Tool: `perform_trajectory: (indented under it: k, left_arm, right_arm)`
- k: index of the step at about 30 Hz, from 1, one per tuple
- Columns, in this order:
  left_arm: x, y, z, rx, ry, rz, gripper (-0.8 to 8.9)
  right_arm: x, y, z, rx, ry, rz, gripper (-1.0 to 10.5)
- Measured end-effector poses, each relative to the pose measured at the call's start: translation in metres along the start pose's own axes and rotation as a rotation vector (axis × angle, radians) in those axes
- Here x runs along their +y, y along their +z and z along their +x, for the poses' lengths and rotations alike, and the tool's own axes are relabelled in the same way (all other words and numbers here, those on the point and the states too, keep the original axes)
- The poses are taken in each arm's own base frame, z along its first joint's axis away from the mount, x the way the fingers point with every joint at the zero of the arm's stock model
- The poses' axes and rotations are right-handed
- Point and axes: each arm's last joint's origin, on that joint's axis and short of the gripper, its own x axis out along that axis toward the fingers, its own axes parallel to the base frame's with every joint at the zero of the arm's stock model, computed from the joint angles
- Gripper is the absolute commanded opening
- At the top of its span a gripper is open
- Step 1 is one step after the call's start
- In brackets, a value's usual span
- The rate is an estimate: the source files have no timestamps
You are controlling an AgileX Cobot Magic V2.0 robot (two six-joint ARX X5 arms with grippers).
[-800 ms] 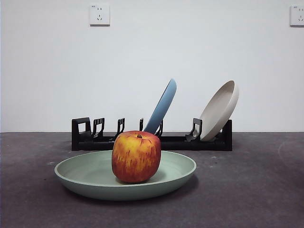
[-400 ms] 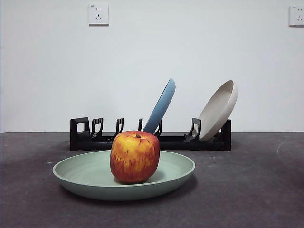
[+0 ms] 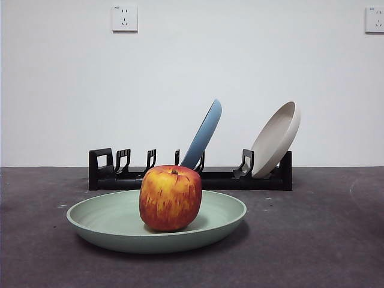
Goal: Take the green plate from the plate rack,put the plate on the table,take the apple from the table,put the apple in the plate
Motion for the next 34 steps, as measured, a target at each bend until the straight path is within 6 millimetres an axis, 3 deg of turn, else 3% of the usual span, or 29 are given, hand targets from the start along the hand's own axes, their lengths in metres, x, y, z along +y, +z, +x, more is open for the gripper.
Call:
perform_trajectory:
  k: [5, 12, 22, 34]
  left_arm:
    - [-0.006, -0.051, -0.011, 0.06, 0.025, -0.052, -0.03]
    - [-0.014, -0.093, -0.016, 0.144, 0.016, -0.088, -0.03]
    - [-0.018, -0.118, -0.022, 0.313, -0.013, -0.102, -0.03]
    - [-0.019, -0.122, -0.025, 0.36, -0.004, -0.215, -0.03]
  right_arm:
    - [0.0, 0.0, 0.0, 0.0, 0.0, 0.0, 0.0]
    - [0.0, 0.0, 0.0, 0.0, -0.001, 0.0, 0.0]
    - [0.0, 0.0, 0.0, 0.0, 0.0, 0.0, 0.0]
    - [0.0, 0.0, 0.0, 0.0, 0.0, 0.0, 0.0]
